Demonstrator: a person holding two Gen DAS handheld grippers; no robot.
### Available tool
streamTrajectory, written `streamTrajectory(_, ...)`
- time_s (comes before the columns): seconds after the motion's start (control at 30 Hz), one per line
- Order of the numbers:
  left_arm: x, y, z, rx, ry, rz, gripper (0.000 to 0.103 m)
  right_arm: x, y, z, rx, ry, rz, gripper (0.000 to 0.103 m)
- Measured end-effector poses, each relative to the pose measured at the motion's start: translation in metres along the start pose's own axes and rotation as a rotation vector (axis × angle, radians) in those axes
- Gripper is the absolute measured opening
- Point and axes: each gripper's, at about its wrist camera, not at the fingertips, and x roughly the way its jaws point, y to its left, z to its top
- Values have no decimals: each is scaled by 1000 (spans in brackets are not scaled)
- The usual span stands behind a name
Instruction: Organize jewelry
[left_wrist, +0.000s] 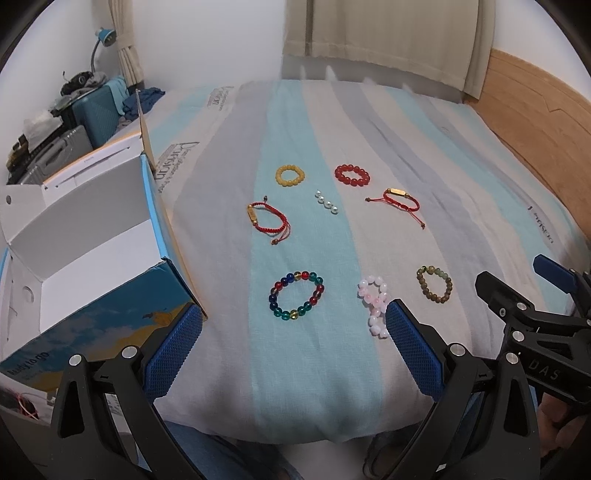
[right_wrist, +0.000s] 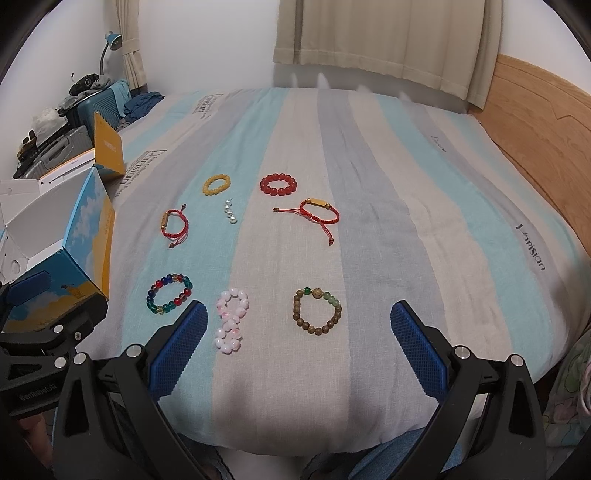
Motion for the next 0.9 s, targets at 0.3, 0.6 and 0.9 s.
streamTrajectory(0.3,-1,0,-1,1,3,-6,97,-1,1,0,-3,4,5,96)
streamTrajectory(0.6,-1,0,-2,1,3,-5,97,-1,1,1,-2,4,5,96)
streamTrajectory(0.9,-1,0,-2,3,7,-5,97,0,2,1,-3,2,2,96)
